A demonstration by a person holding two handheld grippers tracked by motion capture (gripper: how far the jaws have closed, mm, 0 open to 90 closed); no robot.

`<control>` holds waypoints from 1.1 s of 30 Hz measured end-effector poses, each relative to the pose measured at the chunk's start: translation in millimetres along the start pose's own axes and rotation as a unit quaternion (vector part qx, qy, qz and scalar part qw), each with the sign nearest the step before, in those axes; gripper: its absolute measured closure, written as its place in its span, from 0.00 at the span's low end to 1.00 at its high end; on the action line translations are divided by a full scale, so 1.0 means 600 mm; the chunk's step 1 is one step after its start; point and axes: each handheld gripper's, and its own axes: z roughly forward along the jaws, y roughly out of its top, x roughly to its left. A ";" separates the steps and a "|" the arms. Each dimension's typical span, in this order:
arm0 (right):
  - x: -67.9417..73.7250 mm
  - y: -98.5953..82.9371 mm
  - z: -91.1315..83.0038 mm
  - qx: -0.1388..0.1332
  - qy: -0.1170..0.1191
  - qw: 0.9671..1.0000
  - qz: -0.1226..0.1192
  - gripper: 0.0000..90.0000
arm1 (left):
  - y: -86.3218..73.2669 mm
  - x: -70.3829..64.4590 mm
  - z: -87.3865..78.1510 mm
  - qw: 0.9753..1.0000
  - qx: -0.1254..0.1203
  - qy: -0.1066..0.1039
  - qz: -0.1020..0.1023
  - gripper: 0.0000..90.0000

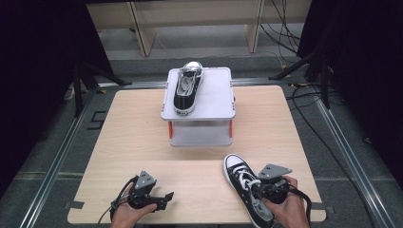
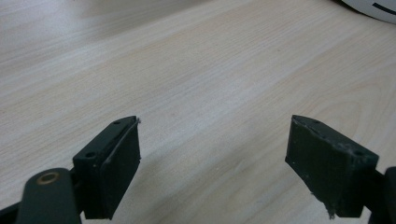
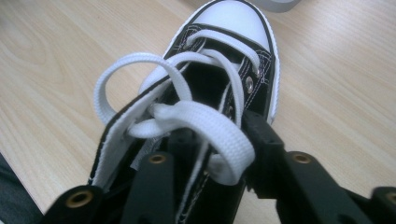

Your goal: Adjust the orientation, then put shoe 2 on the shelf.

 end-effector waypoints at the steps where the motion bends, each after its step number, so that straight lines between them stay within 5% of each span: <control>1: 0.000 0.000 -0.002 -0.001 -0.001 1.000 0.006 0.83 | 0.000 0.002 0.001 1.000 0.000 -0.002 0.003 0.19; 3: -0.006 -0.001 -0.003 -0.011 0.003 1.000 -0.012 0.85 | 0.000 0.002 0.004 1.000 -0.002 -0.001 -0.006 0.19; 10: -0.016 -0.003 -0.006 -0.018 0.019 0.999 0.023 0.89 | 0.000 0.002 0.000 1.000 -0.006 -0.001 -0.003 0.19; 12: -0.018 -0.003 -0.008 -0.016 0.029 0.998 0.049 0.89 | 0.000 0.003 0.000 1.000 -0.006 -0.002 -0.005 0.19; 17: -0.027 0.001 -0.010 -0.020 0.035 0.998 0.041 0.90 | 0.000 0.005 0.000 1.000 -0.007 -0.005 -0.010 0.19; 21: -0.026 0.010 -0.015 -0.010 0.036 0.998 0.058 0.90 | 0.001 0.006 0.001 1.000 -0.009 -0.003 -0.009 0.19; 24: -0.037 0.023 -0.023 -0.012 0.041 0.998 0.051 0.91 | 0.003 0.008 -0.002 1.000 -0.005 -0.009 0.001 0.19; 28: -0.047 0.048 -0.052 -0.011 0.058 0.994 0.090 0.91 | 0.004 0.006 0.002 1.000 -0.007 -0.006 -0.008 0.19; 33: -0.062 0.085 -0.080 -0.017 0.083 0.992 0.091 0.91 | 0.005 0.007 0.003 1.000 -0.011 -0.008 -0.006 0.19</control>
